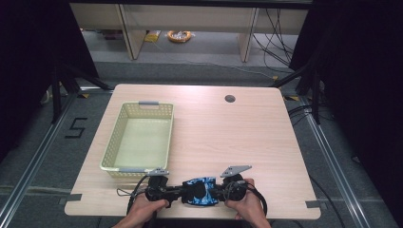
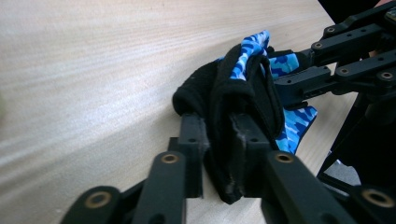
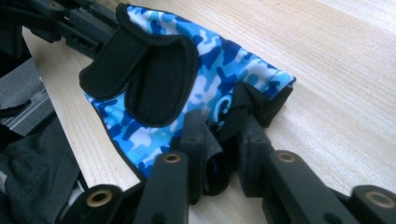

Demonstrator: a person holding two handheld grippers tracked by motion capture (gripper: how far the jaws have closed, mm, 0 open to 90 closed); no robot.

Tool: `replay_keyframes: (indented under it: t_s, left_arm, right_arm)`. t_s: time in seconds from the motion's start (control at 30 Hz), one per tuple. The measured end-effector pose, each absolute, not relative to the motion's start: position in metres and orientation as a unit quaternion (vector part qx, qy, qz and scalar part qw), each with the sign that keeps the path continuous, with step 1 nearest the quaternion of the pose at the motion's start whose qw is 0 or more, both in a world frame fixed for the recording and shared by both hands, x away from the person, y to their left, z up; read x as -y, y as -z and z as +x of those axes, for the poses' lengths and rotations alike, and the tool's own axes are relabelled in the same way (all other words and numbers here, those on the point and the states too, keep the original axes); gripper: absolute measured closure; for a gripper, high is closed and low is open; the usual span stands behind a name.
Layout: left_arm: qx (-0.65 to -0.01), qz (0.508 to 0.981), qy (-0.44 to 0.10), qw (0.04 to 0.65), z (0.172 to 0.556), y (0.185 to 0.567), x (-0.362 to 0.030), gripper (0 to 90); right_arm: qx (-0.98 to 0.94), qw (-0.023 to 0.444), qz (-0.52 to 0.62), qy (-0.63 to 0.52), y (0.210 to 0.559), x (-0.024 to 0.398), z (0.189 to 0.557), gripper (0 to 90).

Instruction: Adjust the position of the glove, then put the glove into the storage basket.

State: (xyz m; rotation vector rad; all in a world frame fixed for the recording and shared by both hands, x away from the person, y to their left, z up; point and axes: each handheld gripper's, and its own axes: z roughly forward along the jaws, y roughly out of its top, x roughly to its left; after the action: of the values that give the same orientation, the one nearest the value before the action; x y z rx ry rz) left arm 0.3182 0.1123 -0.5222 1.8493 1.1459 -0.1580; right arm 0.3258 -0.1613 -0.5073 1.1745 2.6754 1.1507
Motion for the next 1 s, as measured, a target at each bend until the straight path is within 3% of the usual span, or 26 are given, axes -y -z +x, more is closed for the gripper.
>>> replay_keyframes:
  t_s: [0.37, 1.0]
  left_arm:
    - [-0.444, 0.76, 0.045, 0.472, 0.315, 0.514, -0.11, 83.0]
    - [-0.421, 0.761, 0.034, 0.492, 0.306, 0.5, -0.117, 83.2]
  right_arm:
    - [-0.853, -0.01, 0.361, -0.376, 0.509, 0.165, 0.326, 79.3]
    - [-0.852, 0.001, 0.345, -0.393, 0.497, 0.16, 0.318, 80.0]
